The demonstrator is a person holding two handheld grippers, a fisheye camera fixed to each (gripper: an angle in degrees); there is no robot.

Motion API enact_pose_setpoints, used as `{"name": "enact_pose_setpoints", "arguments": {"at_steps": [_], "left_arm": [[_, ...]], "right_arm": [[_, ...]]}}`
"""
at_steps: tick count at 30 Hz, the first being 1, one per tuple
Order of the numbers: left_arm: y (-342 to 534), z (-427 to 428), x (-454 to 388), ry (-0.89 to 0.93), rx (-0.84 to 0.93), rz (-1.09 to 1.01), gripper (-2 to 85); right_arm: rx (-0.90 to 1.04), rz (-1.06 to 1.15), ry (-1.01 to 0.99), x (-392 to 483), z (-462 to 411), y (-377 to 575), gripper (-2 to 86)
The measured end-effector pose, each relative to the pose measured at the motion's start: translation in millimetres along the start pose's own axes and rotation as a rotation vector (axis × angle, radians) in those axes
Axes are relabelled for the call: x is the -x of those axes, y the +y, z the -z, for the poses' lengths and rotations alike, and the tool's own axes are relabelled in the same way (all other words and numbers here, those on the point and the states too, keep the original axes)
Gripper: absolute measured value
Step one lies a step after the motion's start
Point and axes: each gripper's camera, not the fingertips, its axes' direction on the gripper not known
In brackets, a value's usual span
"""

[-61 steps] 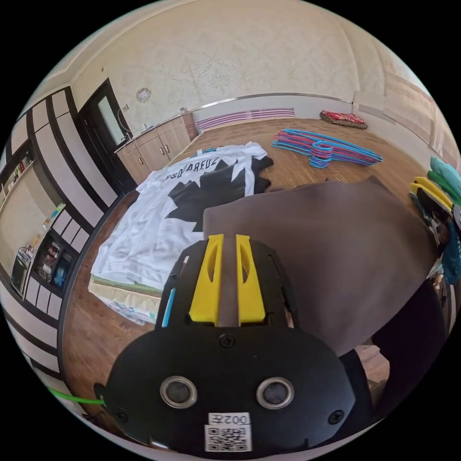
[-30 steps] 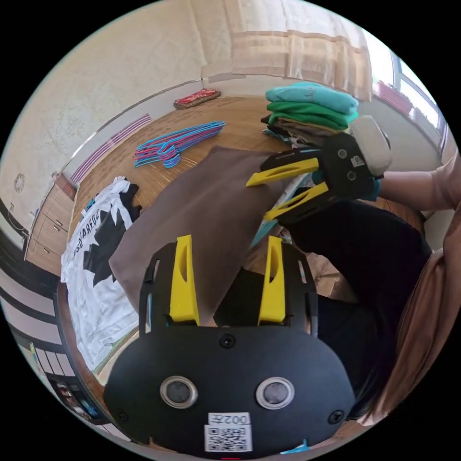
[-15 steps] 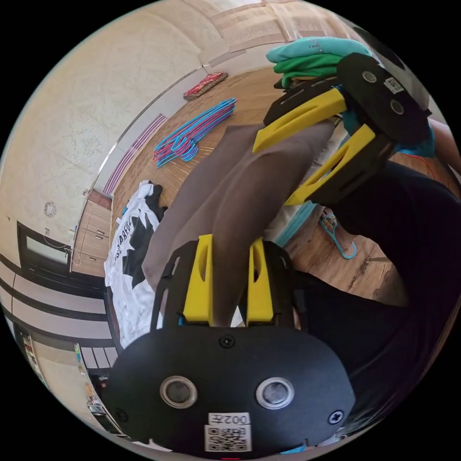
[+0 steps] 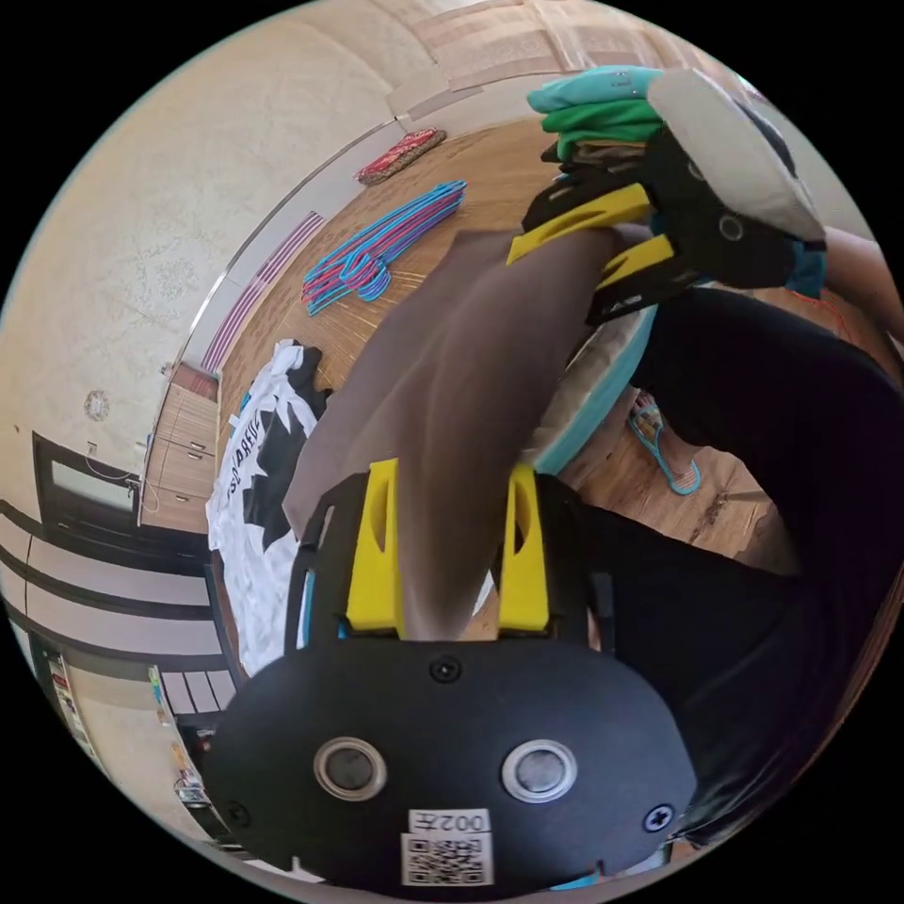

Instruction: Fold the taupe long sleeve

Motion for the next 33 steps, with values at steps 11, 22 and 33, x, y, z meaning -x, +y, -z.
{"name": "enact_pose_setpoints", "arguments": {"at_steps": [11,22,33], "left_arm": [[17,20,-16,-0.231,0.093,0.091,7.4],[13,43,-14,-0.281,0.193,0.003,8.1],[10,77,-5,-0.288,0.231,-0.064,7.8]], "right_arm": [[0.126,0.008,-0.006,-14,-22,24,13.5],[0.21,-0.005,0.088,-31,-47,79,11.4],[0.262,-0.034,0.111,-57,-67,132,8.1]]}}
